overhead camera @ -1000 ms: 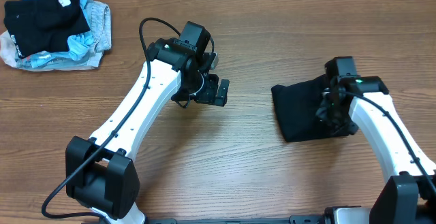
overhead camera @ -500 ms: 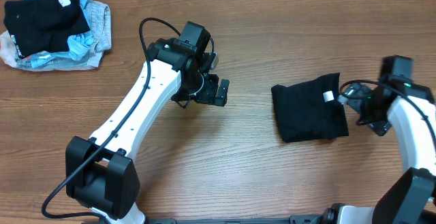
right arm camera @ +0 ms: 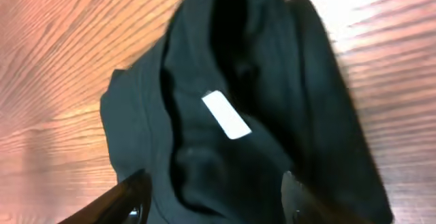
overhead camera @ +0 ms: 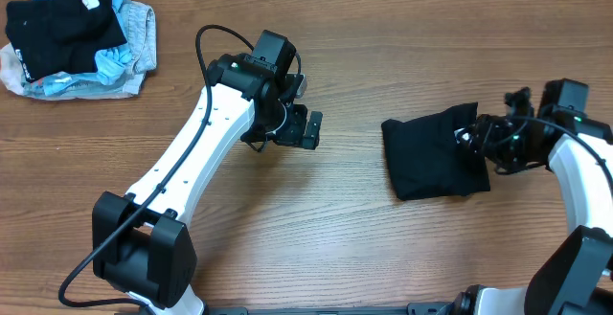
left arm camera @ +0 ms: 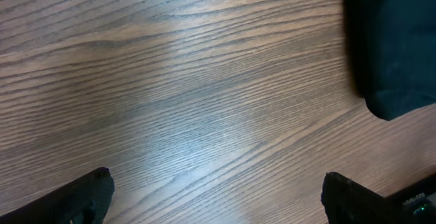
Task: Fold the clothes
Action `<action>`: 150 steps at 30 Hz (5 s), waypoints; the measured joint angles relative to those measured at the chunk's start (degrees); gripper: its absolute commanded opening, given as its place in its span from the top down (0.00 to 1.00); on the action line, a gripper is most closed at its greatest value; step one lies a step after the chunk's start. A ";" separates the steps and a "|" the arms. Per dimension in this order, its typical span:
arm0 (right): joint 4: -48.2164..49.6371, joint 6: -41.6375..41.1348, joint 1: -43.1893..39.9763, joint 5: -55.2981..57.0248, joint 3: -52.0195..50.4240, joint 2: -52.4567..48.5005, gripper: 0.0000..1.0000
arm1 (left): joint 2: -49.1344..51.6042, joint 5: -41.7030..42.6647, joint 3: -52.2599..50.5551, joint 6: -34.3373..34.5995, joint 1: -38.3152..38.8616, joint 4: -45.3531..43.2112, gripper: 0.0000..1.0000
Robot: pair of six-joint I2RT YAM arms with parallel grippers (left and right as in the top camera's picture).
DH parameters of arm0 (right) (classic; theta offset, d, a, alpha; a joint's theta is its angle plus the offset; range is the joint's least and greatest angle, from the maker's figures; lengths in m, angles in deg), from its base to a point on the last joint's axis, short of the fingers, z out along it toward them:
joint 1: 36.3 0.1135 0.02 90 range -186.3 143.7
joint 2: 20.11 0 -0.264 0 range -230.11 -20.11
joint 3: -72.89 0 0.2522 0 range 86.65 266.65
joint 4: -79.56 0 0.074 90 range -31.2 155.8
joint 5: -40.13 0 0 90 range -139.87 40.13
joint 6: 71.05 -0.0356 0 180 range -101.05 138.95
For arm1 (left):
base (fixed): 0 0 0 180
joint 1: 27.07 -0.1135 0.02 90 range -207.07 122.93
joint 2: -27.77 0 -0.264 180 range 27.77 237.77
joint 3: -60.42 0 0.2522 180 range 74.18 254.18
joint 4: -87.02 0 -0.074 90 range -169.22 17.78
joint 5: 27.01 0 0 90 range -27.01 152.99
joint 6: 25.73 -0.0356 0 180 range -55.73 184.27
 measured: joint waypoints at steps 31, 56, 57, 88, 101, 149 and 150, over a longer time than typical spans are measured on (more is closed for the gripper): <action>-4.94 -9.64 2.43 17.88 5.60 -7.50 0.96 | 0.00 -0.02 0.00 -0.42 0.00 0.02 0.00; -10.84 -26.38 -10.19 29.75 3.30 -11.19 0.00 | 0.00 -0.02 0.00 -1.60 0.00 1.16 0.00; -11.52 -26.16 -10.56 29.40 4.31 -11.19 0.00 | 0.00 0.00 0.00 -1.66 0.00 1.11 0.00; 2.40 -27.63 -18.95 21.29 -3.48 -10.21 0.96 | 0.00 -0.02 0.00 -1.70 0.00 0.22 0.00; 16.31 -25.86 -9.22 18.03 -6.86 -10.21 0.96 | 0.00 -0.02 0.00 -1.70 0.00 0.22 0.00; -11.45 -10.32 32.70 -6.73 5.14 -6.95 0.39 | 12.83 6.12 -0.59 -2.03 6.08 -7.21 0.89; -9.94 -9.60 32.96 -5.95 3.85 -6.95 0.32 | 12.81 6.16 -0.59 -1.77 5.99 -7.32 0.84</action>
